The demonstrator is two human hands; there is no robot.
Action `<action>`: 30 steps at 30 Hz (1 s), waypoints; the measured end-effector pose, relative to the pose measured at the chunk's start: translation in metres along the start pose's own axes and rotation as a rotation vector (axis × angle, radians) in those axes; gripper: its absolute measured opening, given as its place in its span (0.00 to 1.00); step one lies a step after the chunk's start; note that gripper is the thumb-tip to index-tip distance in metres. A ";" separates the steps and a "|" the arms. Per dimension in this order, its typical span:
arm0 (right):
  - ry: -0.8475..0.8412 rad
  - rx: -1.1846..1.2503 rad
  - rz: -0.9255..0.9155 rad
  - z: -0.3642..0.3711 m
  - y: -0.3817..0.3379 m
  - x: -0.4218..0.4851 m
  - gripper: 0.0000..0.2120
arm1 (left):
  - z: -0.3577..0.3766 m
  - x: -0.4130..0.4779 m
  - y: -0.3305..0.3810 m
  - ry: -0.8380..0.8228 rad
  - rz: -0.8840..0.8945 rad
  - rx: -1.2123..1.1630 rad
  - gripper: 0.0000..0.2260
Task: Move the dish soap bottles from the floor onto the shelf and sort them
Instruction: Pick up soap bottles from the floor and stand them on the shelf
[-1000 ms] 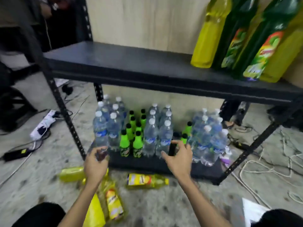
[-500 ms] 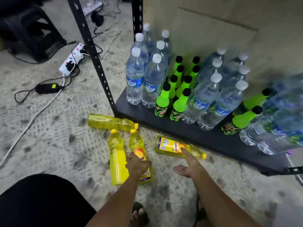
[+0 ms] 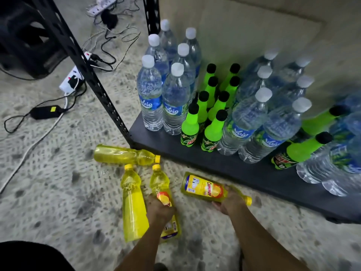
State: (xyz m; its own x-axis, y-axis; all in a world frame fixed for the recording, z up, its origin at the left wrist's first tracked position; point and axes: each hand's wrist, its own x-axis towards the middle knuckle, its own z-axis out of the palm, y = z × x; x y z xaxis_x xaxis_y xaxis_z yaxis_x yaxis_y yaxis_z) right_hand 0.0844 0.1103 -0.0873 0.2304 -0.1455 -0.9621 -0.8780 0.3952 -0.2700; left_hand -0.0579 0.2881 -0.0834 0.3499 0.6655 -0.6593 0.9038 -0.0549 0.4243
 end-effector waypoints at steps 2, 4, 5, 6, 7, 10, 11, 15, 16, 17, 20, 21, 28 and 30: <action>-0.083 0.020 -0.048 -0.010 0.009 -0.004 0.09 | -0.005 -0.013 -0.006 -0.021 0.009 0.033 0.36; -0.083 0.036 -0.136 -0.024 0.021 -0.016 0.14 | -0.011 -0.032 -0.011 -0.043 0.032 0.040 0.35; -0.081 0.005 -0.216 -0.033 0.028 -0.019 0.15 | -0.016 -0.043 -0.012 -0.057 0.048 0.028 0.36; -0.089 -0.031 -0.304 -0.041 0.032 -0.020 0.18 | -0.022 -0.054 -0.012 -0.071 0.076 0.007 0.37; -0.077 -0.071 -0.399 -0.048 0.036 -0.027 0.26 | -0.029 -0.064 -0.011 -0.090 0.106 -0.004 0.38; 0.033 -0.307 -0.708 -0.074 0.027 -0.060 0.33 | -0.055 -0.091 0.000 -0.127 0.226 0.001 0.38; 0.064 -0.377 -0.805 -0.081 0.020 -0.089 0.30 | -0.065 -0.102 0.005 -0.121 0.283 0.006 0.39; 0.104 -0.585 -1.133 -0.124 -0.011 -0.203 0.29 | -0.113 -0.155 0.032 -0.050 0.545 -0.051 0.43; 0.095 -0.603 -1.204 -0.136 -0.017 -0.232 0.27 | -0.126 -0.171 0.040 -0.045 0.610 -0.066 0.44; 0.086 -0.607 -1.261 -0.147 -0.023 -0.257 0.27 | -0.139 -0.191 0.050 -0.050 0.658 -0.098 0.45; 0.070 -0.530 -1.447 -0.178 -0.049 -0.329 0.34 | -0.174 -0.246 0.079 -0.031 0.810 -0.219 0.49; 0.074 -0.490 -1.496 -0.189 -0.060 -0.354 0.38 | -0.185 -0.266 0.090 -0.023 0.870 -0.272 0.50; 0.029 -0.114 -1.803 -0.258 -0.144 -0.523 0.40 | -0.232 -0.403 0.210 -0.076 1.263 -0.549 0.43; 0.049 -0.049 -1.862 -0.277 -0.174 -0.565 0.41 | -0.237 -0.438 0.255 -0.069 1.385 -0.551 0.45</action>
State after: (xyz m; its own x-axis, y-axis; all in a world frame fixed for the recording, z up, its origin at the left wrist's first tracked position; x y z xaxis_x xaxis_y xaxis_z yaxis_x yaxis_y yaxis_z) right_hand -0.0095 -0.1277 0.5134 0.7784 -0.3284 0.5350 0.4480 -0.3063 -0.8399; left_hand -0.0386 0.1586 0.4606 0.8556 0.2847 0.4324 -0.3460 -0.3067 0.8867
